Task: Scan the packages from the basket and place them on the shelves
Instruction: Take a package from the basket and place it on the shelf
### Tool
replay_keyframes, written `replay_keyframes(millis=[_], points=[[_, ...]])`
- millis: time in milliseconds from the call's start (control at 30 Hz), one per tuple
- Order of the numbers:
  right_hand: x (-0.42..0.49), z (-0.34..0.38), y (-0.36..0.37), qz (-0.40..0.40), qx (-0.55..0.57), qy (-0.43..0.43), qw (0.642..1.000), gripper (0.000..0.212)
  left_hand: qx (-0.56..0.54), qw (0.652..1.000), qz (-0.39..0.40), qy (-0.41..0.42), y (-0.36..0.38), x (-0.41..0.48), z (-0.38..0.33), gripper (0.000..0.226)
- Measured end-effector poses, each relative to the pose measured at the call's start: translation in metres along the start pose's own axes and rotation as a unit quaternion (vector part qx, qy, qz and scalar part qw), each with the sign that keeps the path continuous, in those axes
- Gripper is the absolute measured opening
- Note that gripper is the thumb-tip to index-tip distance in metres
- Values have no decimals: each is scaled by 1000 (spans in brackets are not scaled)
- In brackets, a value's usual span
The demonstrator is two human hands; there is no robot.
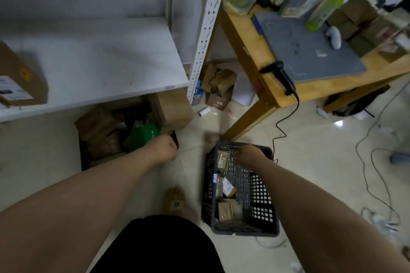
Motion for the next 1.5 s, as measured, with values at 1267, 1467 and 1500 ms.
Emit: replay_keyframes(millis=[1267, 1467, 1500], points=[[160, -158, 337, 95, 171, 95, 976, 62, 112, 990, 53, -63, 353, 122, 99, 5], [235, -134, 412, 113, 154, 112, 975, 82, 107, 989, 53, -85, 383, 188, 161, 16], [246, -130, 424, 120, 155, 114, 974, 83, 103, 989, 53, -91, 387, 199, 172, 16]])
Point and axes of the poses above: each hand's wrist, its own x-axis towards the middle knuckle, its own y-axis out of the palm, z = x × y, the point moved 1 cm from there along x, towards the middle knuckle, and after that the axes turned 7 degrees about -x, right-handed, at the moved point
